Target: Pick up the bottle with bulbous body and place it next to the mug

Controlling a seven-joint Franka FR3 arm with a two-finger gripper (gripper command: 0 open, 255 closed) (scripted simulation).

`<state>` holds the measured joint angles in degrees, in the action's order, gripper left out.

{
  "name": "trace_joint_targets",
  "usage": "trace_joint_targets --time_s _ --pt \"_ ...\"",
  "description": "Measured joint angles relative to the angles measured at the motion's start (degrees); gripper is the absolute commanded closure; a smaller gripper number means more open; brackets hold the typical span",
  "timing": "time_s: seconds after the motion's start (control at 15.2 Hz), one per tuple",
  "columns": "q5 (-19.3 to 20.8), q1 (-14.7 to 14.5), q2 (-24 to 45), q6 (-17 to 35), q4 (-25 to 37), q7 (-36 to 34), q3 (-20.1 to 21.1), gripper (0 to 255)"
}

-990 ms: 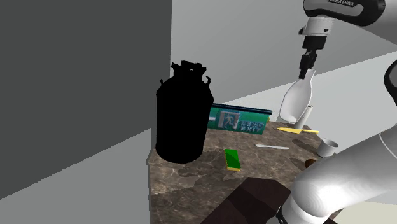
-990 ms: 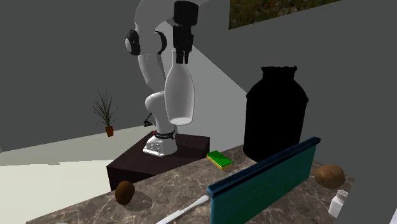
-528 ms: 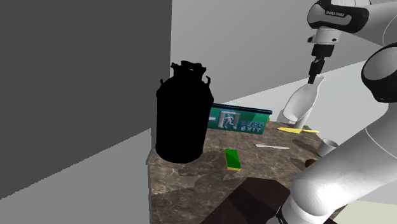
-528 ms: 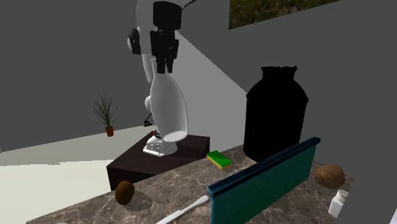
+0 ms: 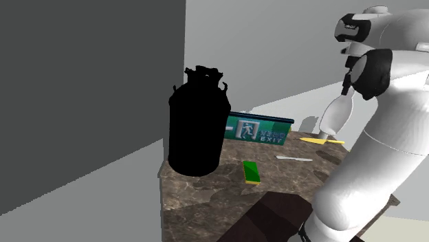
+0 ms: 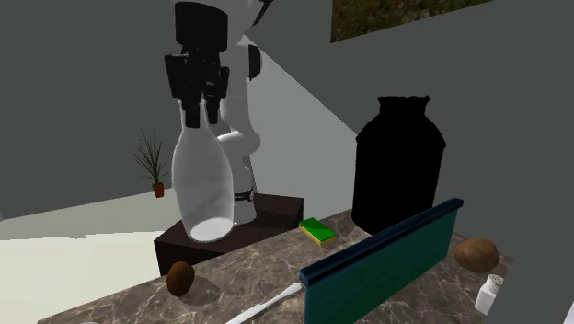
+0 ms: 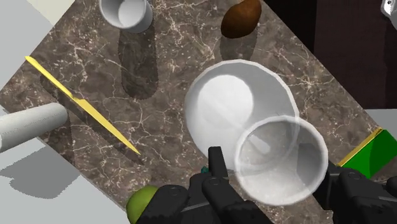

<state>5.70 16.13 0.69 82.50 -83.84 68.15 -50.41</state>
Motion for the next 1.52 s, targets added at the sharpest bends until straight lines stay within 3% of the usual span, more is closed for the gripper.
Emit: trace_joint_targets --time_s 0.26,0.59,0.86,0.99,1.52 --pt "-8.4 6.6 10.7 1.7 5.8 8.5 -3.1 255" --pt "-18.8 19.6 24.2 0.3 17.4 16.8 -2.1 255" --pt "-25.7 31.1 34.7 -3.0 30.9 19.6 1.0 255" --pt "-26.1 31.5 35.3 -1.8 30.2 20.0 1.2 255" --pt "-24.7 27.0 33.2 6.3 19.1 20.4 0.2 255"
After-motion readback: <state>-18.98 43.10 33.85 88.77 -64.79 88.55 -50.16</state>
